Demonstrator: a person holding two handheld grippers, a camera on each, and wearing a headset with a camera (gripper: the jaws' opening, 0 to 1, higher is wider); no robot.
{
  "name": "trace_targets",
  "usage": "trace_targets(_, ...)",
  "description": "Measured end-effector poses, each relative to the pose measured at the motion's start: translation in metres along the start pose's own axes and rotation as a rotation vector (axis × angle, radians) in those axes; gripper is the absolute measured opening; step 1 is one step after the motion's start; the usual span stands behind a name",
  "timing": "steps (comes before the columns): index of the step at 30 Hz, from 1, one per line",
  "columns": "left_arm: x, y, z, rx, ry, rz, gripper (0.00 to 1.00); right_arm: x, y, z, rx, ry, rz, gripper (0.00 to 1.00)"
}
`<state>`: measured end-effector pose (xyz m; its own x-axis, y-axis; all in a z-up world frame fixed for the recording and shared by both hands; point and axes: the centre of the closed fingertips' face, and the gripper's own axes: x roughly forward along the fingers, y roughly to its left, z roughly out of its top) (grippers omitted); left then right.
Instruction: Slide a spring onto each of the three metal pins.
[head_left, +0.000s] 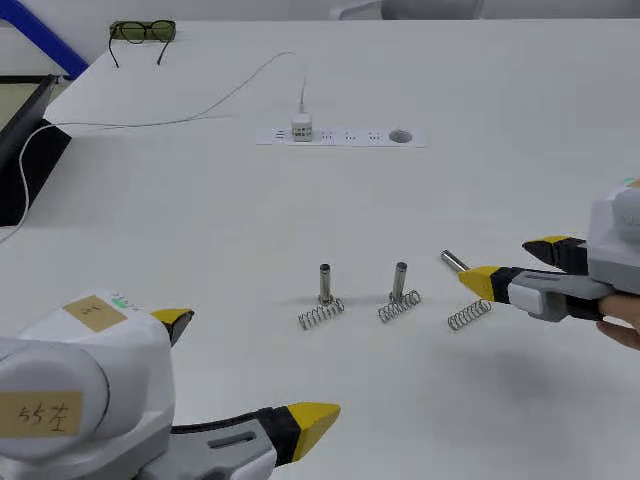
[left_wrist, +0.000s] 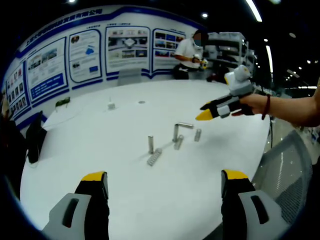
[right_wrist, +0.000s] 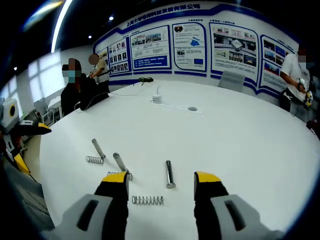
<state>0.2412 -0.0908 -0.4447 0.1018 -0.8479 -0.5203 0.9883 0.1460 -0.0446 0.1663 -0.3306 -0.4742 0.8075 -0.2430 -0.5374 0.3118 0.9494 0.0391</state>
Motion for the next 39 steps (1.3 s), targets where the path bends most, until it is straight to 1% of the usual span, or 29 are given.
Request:
trace_targets(6, 0.002, 0.001, 0.0, -0.004, -0.005, 0.008, 0.94, 0.016, -0.004, -0.001, -0.004, 0.005, -0.004, 0.46)
trace_targets(11, 0.004, 0.0, 0.001, -0.004, -0.008, 0.004, 0.93, 0.029, -0.005, -0.005, 0.003, 0.017, -0.004, 0.42)
trace_targets(13, 0.005, -0.001, 0.0, -0.001, -0.001, 0.0, 0.93, 0.034, -0.005, -0.006, -0.002, 0.018, 0.002, 0.4)
trace_targets(17, 0.006, -0.002, 0.0, 0.005, 0.002, -0.006, 0.93, 0.044, -0.006, -0.011, 0.001, 0.037, 0.009, 0.36)
trace_targets(20, 0.007, -0.003, 0.001, 0.004, 0.0, -0.011, 0.93, 0.052, -0.007, -0.014, -0.018, 0.048, 0.013, 0.33)
trace_targets(25, 0.009, -0.002, 0.0, 0.012, 0.006, -0.016, 0.93, 0.061, -0.011, -0.016, -0.013, 0.055, 0.012, 0.3)
trace_targets(30, 0.01, 0.0, -0.002, 0.012, 0.015, -0.014, 0.93, 0.069, -0.011, -0.016, -0.006, 0.055, 0.021, 0.27)
trace_targets(33, 0.011, 0.001, -0.003, 0.006, 0.013, -0.016, 0.93, 0.075, -0.01, -0.017, -0.008, 0.057, 0.03, 0.24)
trace_targets(35, 0.011, 0.0, -0.001, -0.001, 0.001, -0.023, 0.93, 0.078, -0.01, -0.018, -0.003, 0.061, 0.031, 0.22)
trace_targets(39, 0.012, 0.001, -0.002, 0.009, 0.01, -0.022, 0.93, 0.082, -0.011, -0.02, 0.007, 0.07, 0.026, 0.18)
